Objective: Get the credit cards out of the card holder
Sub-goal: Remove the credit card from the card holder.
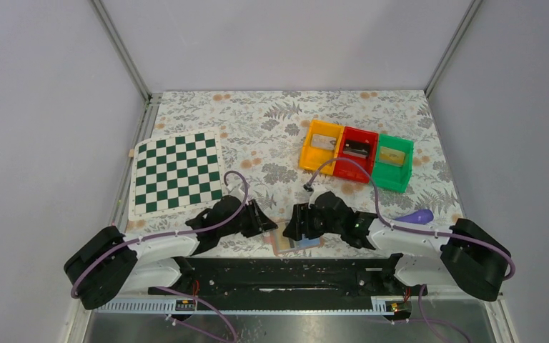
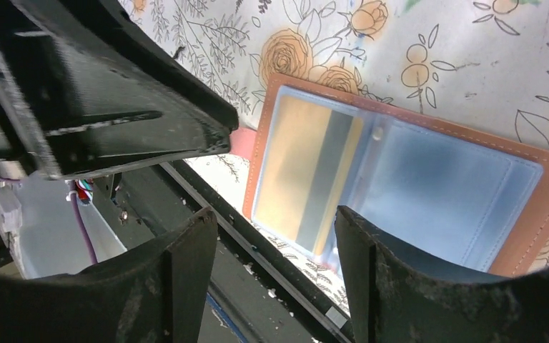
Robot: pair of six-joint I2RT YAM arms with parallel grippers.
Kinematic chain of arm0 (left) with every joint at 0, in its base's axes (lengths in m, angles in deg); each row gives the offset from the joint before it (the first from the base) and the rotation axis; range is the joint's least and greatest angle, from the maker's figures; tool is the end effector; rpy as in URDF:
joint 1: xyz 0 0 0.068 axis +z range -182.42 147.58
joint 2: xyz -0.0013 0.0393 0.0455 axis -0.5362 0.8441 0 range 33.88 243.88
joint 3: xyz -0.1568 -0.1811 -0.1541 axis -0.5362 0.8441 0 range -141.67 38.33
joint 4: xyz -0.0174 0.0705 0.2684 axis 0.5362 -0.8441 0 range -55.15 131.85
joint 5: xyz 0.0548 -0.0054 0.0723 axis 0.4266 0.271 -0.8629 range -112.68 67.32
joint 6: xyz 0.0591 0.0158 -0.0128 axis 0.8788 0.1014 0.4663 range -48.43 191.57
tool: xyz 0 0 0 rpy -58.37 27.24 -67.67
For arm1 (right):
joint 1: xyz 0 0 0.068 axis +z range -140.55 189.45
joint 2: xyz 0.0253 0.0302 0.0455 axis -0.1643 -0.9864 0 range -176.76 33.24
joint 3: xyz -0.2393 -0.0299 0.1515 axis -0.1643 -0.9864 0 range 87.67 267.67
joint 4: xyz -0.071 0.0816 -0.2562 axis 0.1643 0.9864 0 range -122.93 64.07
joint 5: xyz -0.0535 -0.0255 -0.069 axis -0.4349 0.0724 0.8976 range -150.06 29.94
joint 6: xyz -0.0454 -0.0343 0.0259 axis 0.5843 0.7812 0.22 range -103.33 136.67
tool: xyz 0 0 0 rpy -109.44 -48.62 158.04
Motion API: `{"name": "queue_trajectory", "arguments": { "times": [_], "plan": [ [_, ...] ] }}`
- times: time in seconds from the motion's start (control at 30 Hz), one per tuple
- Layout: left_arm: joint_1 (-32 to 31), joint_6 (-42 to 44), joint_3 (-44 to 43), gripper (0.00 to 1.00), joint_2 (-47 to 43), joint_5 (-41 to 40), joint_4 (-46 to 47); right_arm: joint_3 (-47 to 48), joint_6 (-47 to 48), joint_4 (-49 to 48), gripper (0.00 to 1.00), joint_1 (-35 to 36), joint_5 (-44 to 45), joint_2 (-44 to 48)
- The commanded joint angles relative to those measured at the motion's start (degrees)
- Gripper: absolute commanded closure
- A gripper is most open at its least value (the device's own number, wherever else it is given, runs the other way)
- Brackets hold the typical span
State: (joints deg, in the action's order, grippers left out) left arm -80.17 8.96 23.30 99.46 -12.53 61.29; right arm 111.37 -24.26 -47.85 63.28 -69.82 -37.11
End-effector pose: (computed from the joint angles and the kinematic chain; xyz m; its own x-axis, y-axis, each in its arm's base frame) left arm 0.1432 -0.1702 0.1380 -0.8968 -0.3126 -0.3131 0.0734 0.5928 -0.8020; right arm 0.1434 0.2097 0.1603 -0.8114 -0.0160 -0.5843 -0.4620 0.6298 0.6244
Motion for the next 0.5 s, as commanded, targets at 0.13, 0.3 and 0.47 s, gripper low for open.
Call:
{"name": "queue_trajectory", "arguments": {
  "times": [0.13,0.3,0.47],
  "plan": [
    [-0.19,3.42,-3.08,0.61,-1.34,-6.05,-13.23,8.29,-0.86,14.18,0.25,5.69,14.75,-0.31],
    [-0.23,3.37,-2.49,0.59,1.15,-5.19,-12.5,13.58,-0.45,19.82,0.2,10.13,21.58,-5.3],
    [-0.24,3.28,-1.95,0.67,2.48,-4.61,-12.07,17.13,-0.64,22.71,0.11,13.04,26.93,-10.18]
  ]
}}
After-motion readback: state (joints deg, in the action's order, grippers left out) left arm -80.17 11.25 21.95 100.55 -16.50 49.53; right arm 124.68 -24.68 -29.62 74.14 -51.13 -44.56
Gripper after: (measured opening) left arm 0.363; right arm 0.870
